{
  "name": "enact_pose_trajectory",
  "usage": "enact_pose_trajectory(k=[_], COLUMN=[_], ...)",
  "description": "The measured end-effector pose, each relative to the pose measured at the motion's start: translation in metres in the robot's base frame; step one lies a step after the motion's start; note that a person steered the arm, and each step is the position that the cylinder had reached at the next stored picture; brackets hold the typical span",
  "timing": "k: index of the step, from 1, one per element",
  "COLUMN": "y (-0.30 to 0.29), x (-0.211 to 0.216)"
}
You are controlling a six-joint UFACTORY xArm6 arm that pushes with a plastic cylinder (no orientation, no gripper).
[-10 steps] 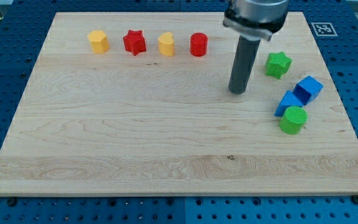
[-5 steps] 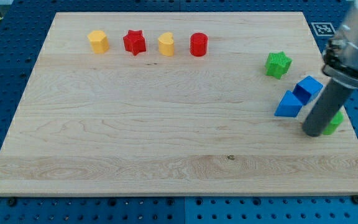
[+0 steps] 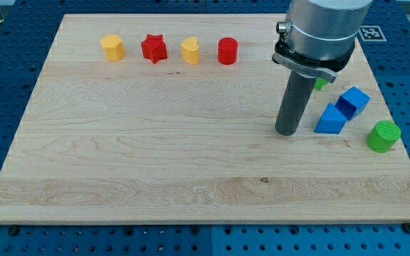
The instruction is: Separate the green blocks from the blue blocks
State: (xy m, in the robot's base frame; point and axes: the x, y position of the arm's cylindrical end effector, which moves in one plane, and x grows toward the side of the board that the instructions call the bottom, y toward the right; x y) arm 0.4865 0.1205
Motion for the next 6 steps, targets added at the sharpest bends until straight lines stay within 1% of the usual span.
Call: enact_pose_trajectory(k=[1,2,3,4,5,6], y=[0.017,0.057,0.080,0.066,0.005,-0.008], x=[0.000,0.000,0.001,-0.001,-0.025,-0.064])
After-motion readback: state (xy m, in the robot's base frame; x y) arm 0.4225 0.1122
